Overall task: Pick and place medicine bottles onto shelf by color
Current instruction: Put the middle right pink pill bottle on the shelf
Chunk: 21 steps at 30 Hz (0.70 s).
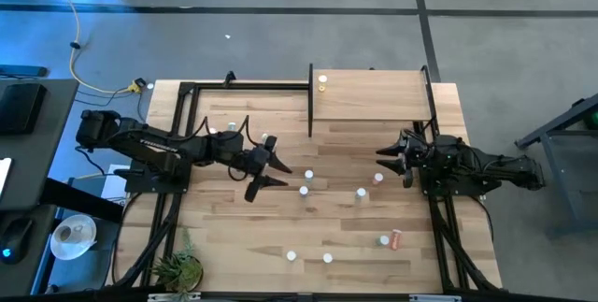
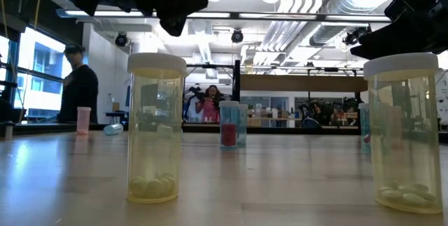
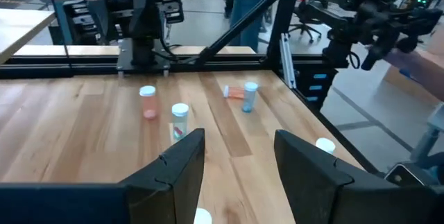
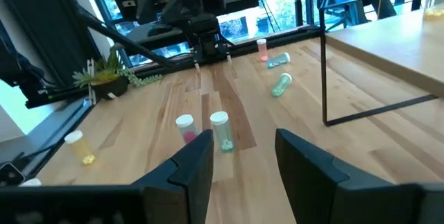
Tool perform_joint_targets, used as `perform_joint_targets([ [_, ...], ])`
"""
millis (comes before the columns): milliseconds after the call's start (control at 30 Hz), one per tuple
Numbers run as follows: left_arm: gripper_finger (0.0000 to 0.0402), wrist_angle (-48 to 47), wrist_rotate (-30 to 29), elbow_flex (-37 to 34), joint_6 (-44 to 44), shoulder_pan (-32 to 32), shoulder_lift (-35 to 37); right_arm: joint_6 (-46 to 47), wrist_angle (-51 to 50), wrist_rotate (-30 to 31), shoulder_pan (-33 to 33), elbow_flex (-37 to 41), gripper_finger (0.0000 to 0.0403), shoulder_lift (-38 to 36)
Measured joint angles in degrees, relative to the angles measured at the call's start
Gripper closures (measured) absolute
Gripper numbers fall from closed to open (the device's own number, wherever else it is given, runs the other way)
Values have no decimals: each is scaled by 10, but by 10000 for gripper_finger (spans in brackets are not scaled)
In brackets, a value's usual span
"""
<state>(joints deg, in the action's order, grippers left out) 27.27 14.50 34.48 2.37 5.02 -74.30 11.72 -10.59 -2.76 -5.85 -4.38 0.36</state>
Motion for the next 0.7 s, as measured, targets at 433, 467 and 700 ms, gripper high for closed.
perform_joint_targets([
  [433, 236, -10, -70, 0, 5, -43, 0, 3, 12, 19, 0, 0, 256, 0],
  [467, 236, -11, -83, 0, 5, -47, 0, 3, 16, 19, 0, 0, 256, 0],
  [700, 236, 64, -109, -56, 28, -59, -1, 49, 36, 20, 0, 0, 256, 0],
])
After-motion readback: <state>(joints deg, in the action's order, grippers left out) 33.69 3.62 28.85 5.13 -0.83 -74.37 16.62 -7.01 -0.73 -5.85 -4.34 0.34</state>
